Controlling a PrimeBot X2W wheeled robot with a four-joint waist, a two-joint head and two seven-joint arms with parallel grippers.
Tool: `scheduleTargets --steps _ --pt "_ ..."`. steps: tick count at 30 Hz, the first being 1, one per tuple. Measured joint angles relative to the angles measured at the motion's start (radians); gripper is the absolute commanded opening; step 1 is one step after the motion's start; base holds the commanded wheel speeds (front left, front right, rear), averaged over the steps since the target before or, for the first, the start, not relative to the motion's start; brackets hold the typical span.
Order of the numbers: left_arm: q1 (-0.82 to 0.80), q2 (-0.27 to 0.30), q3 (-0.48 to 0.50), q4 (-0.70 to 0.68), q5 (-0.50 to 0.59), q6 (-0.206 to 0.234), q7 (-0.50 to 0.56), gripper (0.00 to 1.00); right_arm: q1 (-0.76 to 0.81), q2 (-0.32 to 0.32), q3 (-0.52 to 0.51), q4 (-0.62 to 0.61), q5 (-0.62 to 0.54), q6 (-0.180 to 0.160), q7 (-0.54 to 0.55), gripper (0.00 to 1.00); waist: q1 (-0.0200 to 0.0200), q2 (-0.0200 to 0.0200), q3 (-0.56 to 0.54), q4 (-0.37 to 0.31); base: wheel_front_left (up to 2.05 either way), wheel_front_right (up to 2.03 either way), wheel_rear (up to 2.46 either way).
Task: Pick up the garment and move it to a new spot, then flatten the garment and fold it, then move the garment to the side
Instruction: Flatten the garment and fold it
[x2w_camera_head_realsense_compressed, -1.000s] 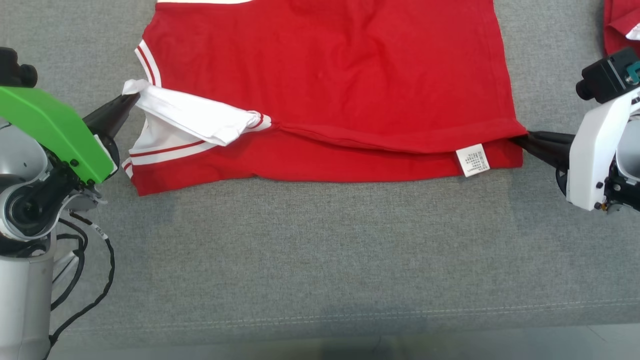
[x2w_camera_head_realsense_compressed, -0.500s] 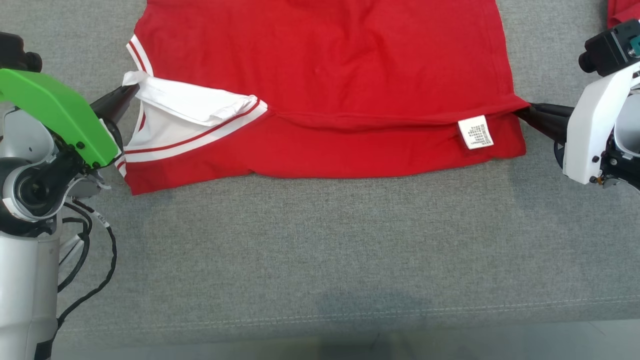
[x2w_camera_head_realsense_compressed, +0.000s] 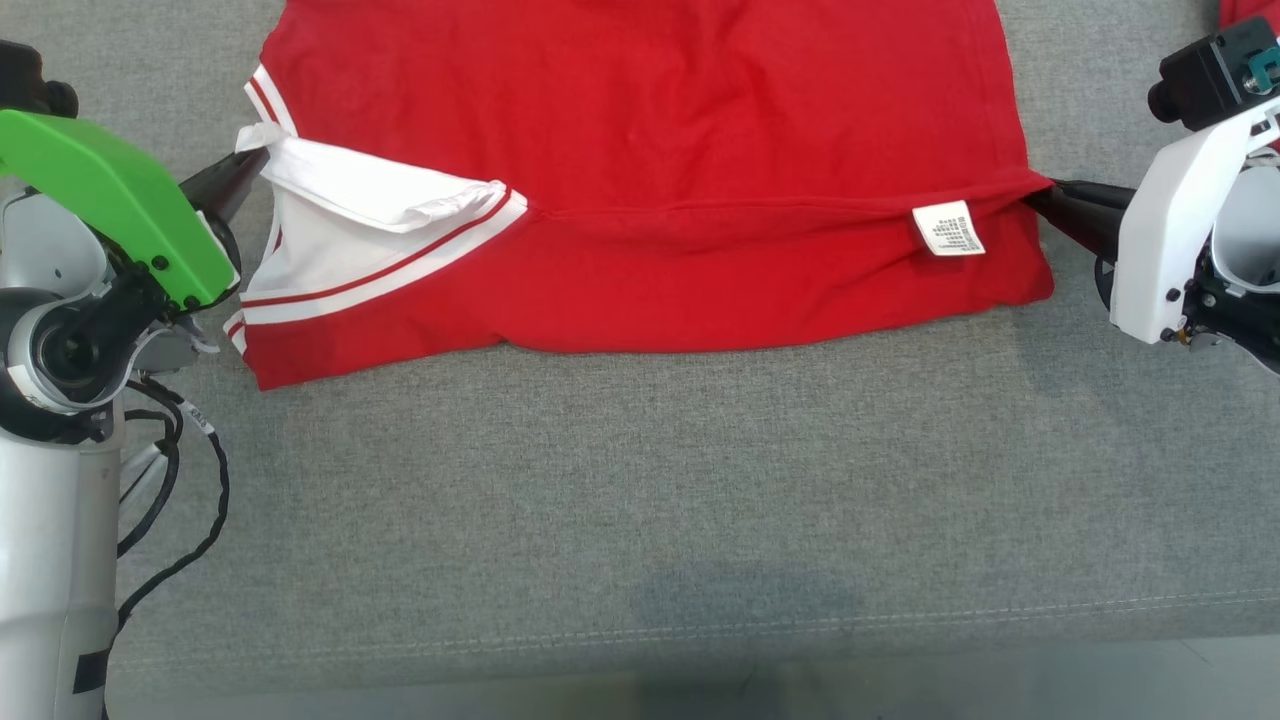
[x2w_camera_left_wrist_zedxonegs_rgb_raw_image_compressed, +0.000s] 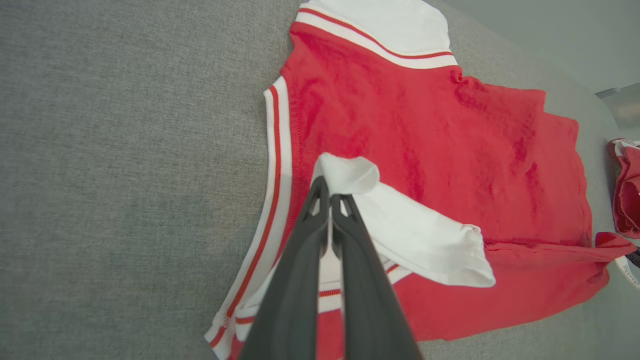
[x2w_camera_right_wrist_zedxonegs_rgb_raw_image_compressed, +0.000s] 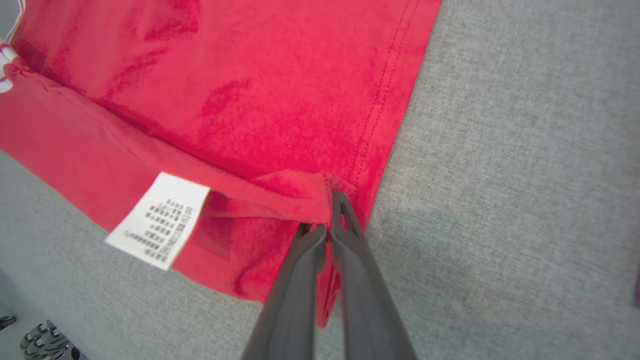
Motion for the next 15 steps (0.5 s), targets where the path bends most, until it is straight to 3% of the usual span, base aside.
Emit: scheduleTargets --steps 15 --pt "-0.017 -0.021 -0.009 0.054 0.008 0.0 -0.018 0.0 -0.026 0.023 0.03 0.073 -0.013 0.022 -0.013 0.0 0.0 0.0 -0.004 0.004 0.0 0.0 0.0"
